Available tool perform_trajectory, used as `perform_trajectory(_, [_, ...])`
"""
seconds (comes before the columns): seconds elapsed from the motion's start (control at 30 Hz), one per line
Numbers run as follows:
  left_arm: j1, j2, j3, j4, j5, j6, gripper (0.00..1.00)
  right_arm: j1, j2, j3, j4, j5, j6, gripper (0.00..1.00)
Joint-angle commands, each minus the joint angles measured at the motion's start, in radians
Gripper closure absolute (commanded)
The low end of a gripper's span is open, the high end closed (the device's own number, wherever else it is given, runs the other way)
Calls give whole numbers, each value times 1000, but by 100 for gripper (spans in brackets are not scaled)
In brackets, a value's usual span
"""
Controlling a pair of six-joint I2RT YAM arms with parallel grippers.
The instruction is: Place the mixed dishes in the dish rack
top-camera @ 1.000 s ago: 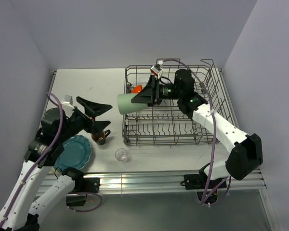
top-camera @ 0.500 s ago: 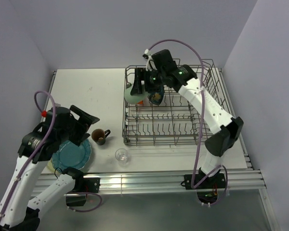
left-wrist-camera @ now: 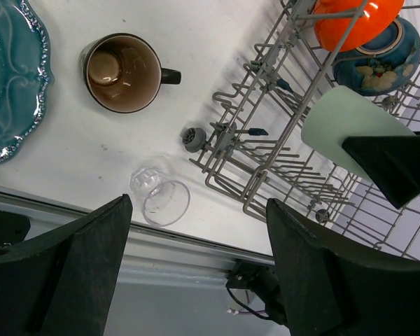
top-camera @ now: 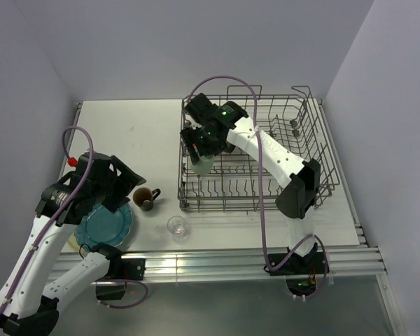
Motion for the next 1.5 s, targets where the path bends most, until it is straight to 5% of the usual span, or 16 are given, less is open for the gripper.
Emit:
perform_trajectory(0.0, [1, 0, -5, 19, -3, 30, 17, 18, 17, 63, -14, 78, -23, 100])
perform_trajectory(0.57, [1, 11, -28, 20, -4, 48, 14, 26, 168, 132, 29, 77, -20, 99])
perform_trajectory(0.67, [2, 32, -44, 28, -4, 59, 13, 26, 191, 131, 32, 88, -24, 84])
perform_trajectory(0.73, [2, 54, -61, 34, 0, 70, 13, 26, 201, 125, 34, 97, -24, 62])
perform_trajectory(1.0, [2, 98, -107, 106, 28, 84, 13, 26, 166, 65, 69, 137, -26, 4])
perform_trajectory(1.33, [2, 184, -156, 170, 34, 93, 17, 26, 25, 60, 100, 91, -2, 0])
perform_trajectory(1.47, [10, 213, -179, 206, 47, 102, 39, 26, -76, 27, 124, 94, 5, 0])
